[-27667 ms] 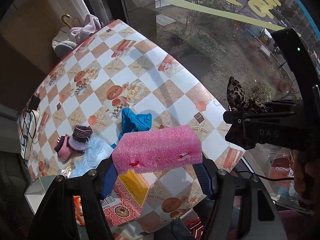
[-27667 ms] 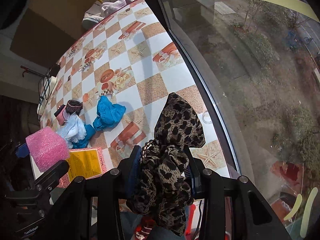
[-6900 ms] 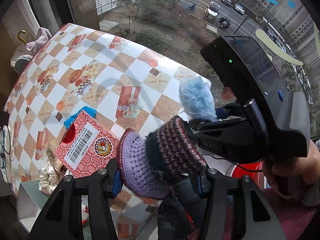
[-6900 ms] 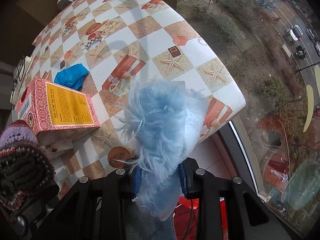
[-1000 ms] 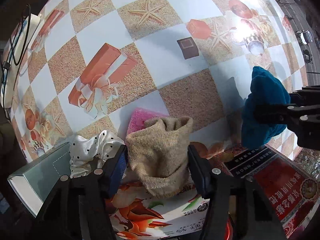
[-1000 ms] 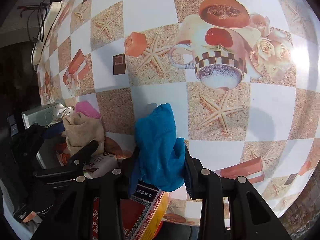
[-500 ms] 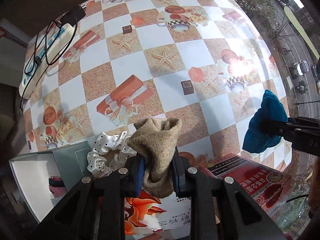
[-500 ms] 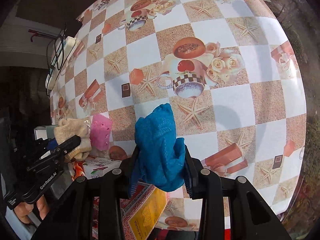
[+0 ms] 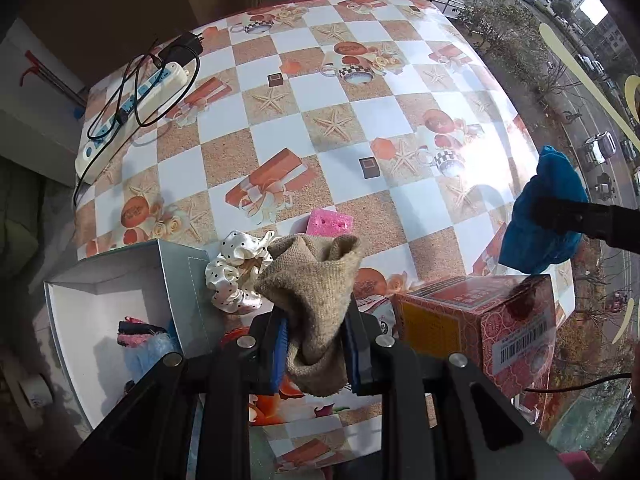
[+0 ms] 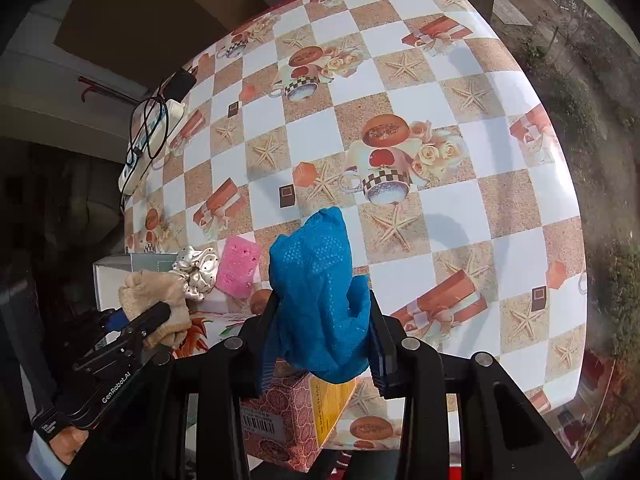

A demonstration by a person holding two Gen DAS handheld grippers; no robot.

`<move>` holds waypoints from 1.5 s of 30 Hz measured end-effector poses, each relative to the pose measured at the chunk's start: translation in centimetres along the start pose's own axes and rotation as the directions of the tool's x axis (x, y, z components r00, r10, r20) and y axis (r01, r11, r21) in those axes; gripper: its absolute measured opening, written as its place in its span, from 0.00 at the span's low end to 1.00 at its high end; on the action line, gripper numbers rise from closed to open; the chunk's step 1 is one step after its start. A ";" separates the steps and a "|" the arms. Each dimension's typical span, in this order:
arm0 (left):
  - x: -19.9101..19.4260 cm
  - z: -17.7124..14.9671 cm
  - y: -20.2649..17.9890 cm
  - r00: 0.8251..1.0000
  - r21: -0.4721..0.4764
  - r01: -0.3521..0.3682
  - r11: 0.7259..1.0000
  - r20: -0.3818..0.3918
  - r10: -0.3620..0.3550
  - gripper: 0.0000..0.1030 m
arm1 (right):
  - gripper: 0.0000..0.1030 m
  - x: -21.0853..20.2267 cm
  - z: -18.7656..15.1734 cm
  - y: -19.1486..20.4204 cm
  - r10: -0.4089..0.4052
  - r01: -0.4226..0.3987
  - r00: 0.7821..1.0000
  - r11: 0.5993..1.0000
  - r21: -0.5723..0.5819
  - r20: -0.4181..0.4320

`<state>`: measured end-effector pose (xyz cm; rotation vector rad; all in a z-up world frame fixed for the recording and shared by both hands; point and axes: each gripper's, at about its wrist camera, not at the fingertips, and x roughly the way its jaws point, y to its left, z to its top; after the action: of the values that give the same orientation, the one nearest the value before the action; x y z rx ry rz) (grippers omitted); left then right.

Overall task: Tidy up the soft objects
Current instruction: 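Grasp the beige knit sock with the left tool while the right tool grasps the teal cloth, then lift the beige sock and teal cloth and carry both toward the white box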

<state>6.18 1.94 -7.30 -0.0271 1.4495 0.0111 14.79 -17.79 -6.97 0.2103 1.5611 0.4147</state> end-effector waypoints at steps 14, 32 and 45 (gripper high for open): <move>-4.6 -3.9 1.1 0.996 -0.021 0.044 0.999 0.082 -0.042 0.25 | 0.38 -5.4 -3.2 3.6 -0.036 0.041 0.989 0.999 -0.031 0.141; -7.3 -8.2 2.3 0.986 -0.003 0.061 0.998 0.156 -0.060 0.25 | 0.38 -4.8 -10.1 10.4 -0.046 0.064 0.990 0.989 -0.132 0.136; -8.5 -10.8 4.2 0.980 -0.057 0.054 0.997 0.195 -0.042 0.25 | 0.38 -2.3 -12.2 14.6 -0.045 0.058 0.997 0.967 -0.248 0.059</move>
<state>-5.67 5.90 -0.18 -0.1087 1.2534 0.0187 0.99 -6.94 0.71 -0.0141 1.4437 0.5552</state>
